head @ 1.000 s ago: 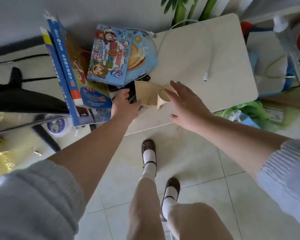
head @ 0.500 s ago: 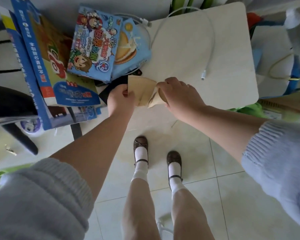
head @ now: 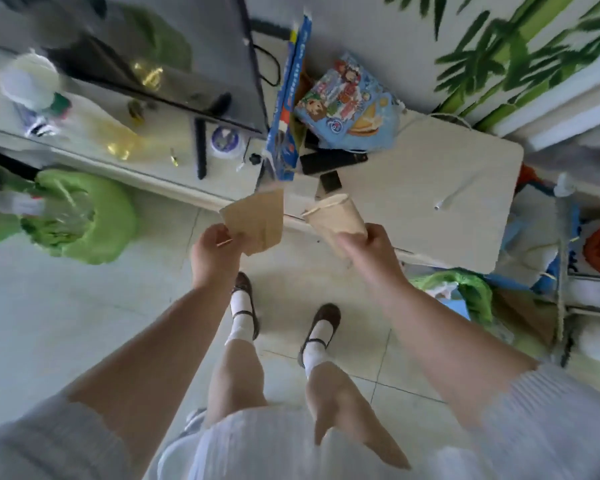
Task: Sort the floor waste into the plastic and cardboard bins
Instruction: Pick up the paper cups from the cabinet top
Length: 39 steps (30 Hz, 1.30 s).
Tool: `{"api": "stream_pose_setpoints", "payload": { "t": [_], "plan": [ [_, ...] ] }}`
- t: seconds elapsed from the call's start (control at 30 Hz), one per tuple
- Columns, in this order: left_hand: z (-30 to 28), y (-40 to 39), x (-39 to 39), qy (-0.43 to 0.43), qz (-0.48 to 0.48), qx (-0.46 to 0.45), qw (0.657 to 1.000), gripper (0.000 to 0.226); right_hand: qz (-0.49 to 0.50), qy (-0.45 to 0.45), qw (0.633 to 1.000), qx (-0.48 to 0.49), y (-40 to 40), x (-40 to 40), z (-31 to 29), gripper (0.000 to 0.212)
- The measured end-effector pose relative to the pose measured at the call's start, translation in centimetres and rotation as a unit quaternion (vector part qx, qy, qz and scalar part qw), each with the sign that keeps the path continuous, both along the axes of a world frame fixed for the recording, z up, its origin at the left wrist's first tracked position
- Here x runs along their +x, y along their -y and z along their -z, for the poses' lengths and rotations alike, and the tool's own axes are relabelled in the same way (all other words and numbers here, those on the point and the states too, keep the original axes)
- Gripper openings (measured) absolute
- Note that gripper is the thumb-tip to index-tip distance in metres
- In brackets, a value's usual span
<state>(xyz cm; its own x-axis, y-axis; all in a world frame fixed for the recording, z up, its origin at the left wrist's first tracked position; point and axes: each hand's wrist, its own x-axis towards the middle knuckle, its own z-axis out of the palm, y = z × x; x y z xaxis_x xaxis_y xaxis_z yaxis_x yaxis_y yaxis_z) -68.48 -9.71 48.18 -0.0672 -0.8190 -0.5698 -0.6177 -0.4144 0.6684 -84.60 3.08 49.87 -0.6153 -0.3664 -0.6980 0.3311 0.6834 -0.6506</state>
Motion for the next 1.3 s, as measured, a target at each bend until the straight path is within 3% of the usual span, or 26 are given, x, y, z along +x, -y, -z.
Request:
{"api": "stream_pose_setpoints", "payload": {
  "t": [0.27, 0.47, 0.77, 0.87, 1.1, 1.3],
  "plan": [
    [-2.8, 3.6, 18.6, -0.072, -0.253, -0.013, 0.965, 0.007, -0.019, 0.162, 0.986, -0.037, 9.0, 15.6, -0.4, 0.007],
    [-0.6, 9.1, 33.5, -0.081, -0.324, -0.021, 0.942, 0.008, -0.093, 0.12, 0.988, -0.004, 18.8, 29.7, 2.0, 0.009],
    [1.1, 18.7, 50.0, -0.036, -0.22, 0.025, 0.974, 0.029, -0.15, 0.059, 0.986, 0.043, 32.7, 46.2, 5.0, 0.016],
    [0.7, 23.7, 53.2, -0.007, -0.211, 0.017, 0.977, 0.028, -0.158, 0.059, 0.985, 0.046, 37.4, 48.2, 5.0, 0.027],
    [2.3, 37.7, 58.5, 0.039, -0.217, 0.019, 0.975, 0.019, -0.257, -0.011, 0.963, 0.083, 51.9, 51.7, 6.2, 0.01],
    [7.0, 48.9, 62.4, 0.067, -0.116, -0.014, 0.991, 0.016, -0.314, -0.049, 0.943, 0.095, 60.8, 56.0, 10.0, 0.026]
  ]
}}
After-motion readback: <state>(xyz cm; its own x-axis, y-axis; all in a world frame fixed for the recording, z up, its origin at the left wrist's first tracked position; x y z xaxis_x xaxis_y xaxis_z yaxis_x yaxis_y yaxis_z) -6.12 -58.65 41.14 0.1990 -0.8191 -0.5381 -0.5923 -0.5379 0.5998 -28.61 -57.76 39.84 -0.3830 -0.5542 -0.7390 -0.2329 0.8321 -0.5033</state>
